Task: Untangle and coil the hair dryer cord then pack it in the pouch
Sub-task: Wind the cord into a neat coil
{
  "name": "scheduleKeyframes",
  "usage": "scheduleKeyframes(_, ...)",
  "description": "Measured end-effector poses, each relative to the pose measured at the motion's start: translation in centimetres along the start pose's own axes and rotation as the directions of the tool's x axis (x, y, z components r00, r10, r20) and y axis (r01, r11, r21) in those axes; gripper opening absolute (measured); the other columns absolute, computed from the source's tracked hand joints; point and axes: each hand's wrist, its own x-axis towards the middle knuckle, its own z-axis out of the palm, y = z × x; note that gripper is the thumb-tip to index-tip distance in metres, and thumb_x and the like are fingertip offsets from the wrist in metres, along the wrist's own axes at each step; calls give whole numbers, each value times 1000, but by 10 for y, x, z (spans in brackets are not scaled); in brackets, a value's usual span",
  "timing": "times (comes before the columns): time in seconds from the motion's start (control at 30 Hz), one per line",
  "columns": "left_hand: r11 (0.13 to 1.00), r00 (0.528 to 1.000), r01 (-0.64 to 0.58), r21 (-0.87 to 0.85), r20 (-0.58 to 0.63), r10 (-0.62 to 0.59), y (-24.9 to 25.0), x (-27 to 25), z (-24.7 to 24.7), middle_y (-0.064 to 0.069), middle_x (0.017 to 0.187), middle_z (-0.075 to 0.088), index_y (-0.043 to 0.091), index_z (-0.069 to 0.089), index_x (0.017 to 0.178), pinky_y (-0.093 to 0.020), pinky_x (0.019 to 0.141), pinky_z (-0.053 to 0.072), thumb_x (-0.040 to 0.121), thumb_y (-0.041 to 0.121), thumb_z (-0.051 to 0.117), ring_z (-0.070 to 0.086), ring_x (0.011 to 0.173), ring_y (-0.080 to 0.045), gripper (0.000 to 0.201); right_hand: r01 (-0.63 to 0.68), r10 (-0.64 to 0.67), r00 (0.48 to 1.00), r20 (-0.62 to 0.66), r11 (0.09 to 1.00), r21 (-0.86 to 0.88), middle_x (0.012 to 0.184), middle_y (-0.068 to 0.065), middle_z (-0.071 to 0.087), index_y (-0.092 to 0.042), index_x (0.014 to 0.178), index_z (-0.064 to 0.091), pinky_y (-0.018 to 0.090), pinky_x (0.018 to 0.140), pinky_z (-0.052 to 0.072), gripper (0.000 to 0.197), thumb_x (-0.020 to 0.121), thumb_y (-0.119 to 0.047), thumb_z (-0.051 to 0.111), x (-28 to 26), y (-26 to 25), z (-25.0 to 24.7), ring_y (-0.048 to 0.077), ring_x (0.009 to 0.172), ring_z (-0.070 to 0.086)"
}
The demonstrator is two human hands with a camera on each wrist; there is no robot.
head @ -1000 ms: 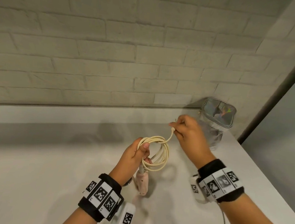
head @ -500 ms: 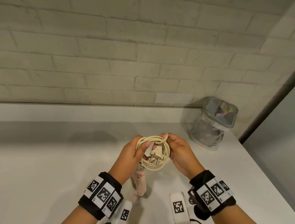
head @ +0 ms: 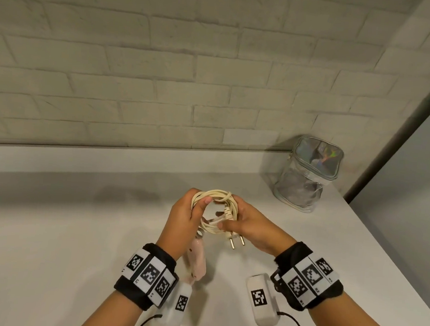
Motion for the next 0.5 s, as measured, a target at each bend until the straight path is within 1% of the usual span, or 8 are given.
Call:
scheduleKeyframes(0.07,1000,1000,5,-2,22,-5,1,-1,-2,5,69,58,34,52,80,-31,56,51,90,38,45,64,62,-16,13,-28,28,999,36,1000,10,116,18,52,-25,128,40,48,94,45,63,73,-5,63,-3,1,1,23,101,53)
scheduleKeyframes(0.13,1000,999,23,-15,40,-22,2,-1,-3,6,69,59,32,52,79,-27,53,51,91,33,46,66,63,-11,13,-60,57,996,76,998,37,128,12,48,-25,139,24,47,91,48,76,79,4,60,-4,2,3,21,108,54)
scheduleKeyframes(0.2,999,997,41,-30,61,-39,-1,-1,-6,5,72,62,28,52,79,-22,56,51,91,32,48,68,69,-7,13,-99,85,981,172,992,73,129,9,51,-26,140,18,43,82,55,80,80,7,59,-6,7,4,26,99,63)
scheduleKeyframes(0.27,999,995,36,-34,98,-32,-5,-2,-11,0,80,63,25,54,81,-24,66,52,89,37,50,66,79,-10,15,-175,142,948,284,980,93,104,7,67,-24,131,32,37,69,57,64,79,5,57,-9,8,8,24,70,69)
scheduleKeyframes(0.33,1000,990,16,16,138,-18,-8,-1,-16,0,91,59,28,55,84,-24,76,49,90,34,50,60,87,-8,10,-255,188,907,378,957,136,81,3,72,-16,122,44,35,69,55,47,79,-1,55,-11,13,17,21,63,69)
scheduleKeyframes(0.4,999,988,16,36,152,-21,-7,1,-19,7,99,54,32,55,84,-15,80,43,91,29,49,55,87,0,10,-314,177,868,464,920,236,95,3,71,-13,125,45,36,73,57,43,83,-4,52,-12,18,28,25,73,71)
scheduleKeyframes(0.47,998,986,56,-14,159,-53,-6,5,-21,8,101,52,29,58,83,-21,85,44,90,31,49,56,89,-4,11,-327,140,854,502,893,308,115,4,65,-14,129,44,42,83,55,42,88,-9,51,-11,24,37,32,90,68)
scheduleKeyframes(0.5,998,984,65,-14,168,-62,-8,7,-21,7,102,52,27,58,82,-24,87,43,90,31,50,55,92,-7,13,-325,128,859,496,885,333,118,7,63,-12,130,43,44,87,53,42,89,-11,51,-11,28,42,35,96,66)
